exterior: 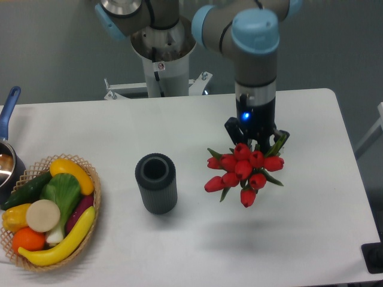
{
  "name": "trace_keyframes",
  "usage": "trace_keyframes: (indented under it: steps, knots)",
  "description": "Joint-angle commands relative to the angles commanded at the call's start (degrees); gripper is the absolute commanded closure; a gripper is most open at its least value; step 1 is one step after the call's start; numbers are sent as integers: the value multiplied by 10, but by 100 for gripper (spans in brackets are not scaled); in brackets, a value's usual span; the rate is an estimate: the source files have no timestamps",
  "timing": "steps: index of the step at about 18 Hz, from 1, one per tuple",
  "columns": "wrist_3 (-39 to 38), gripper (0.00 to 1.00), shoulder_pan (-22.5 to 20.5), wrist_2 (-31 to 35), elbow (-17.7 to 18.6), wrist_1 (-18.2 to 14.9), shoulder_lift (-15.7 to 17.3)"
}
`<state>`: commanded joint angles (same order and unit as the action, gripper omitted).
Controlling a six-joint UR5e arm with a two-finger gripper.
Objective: Place the flowers on the table
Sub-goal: 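Lower the tulips and lay the blooms down onto the table, then open the gripper to release the tulip stems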
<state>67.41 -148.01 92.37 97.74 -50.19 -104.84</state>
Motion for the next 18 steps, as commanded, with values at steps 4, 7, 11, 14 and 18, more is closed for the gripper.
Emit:
trace_keyframes:
  steps: [4, 7, 11, 14, 18]
  knots:
    - [8, 60, 2, 33, -9, 3, -36]
    - [13, 60, 7, 31, -31, 3, -70]
    - [18, 59, 9, 24, -34, 1, -77]
    - [24, 42, 5, -16, -43, 2, -86]
    - [61, 0, -4, -67, -54, 8, -89]
